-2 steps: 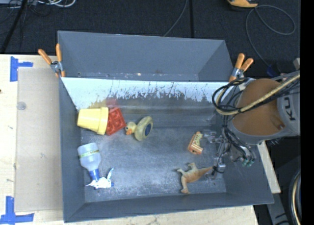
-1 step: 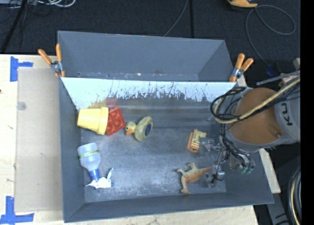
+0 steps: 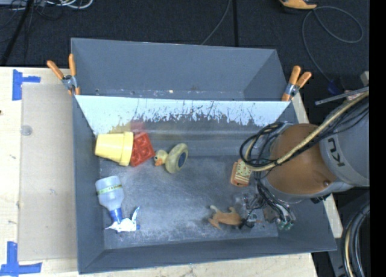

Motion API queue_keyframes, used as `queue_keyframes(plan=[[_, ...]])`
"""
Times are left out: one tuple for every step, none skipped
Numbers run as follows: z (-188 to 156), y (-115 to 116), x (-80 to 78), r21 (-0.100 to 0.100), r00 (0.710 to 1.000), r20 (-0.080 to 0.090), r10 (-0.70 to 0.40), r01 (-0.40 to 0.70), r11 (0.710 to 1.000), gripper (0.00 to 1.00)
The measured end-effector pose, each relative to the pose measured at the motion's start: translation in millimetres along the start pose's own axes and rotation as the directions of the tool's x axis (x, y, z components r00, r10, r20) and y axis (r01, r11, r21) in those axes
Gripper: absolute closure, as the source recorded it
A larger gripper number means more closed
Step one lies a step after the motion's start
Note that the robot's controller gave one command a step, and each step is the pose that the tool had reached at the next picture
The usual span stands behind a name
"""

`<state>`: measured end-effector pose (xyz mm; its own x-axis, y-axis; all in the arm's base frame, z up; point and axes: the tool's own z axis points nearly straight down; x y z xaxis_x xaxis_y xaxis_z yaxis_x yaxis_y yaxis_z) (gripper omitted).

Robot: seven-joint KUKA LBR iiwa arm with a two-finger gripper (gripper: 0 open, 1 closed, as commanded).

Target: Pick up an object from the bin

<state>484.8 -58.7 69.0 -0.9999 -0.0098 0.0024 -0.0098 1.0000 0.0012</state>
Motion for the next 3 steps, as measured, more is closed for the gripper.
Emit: queue_keyframes(plan=[[0.0,0.0,0.0,0.0,1.0,0.0,-0.001,0.001,1.0,1.0],[-34.2,6.0,4.4,-0.001,1.0,-0.008,-0.002,0.002,1.0,1.0],[-63.0,6.0,1.5,0.0,1.0,0.004,0.0,0.0,1.0,1.0]])
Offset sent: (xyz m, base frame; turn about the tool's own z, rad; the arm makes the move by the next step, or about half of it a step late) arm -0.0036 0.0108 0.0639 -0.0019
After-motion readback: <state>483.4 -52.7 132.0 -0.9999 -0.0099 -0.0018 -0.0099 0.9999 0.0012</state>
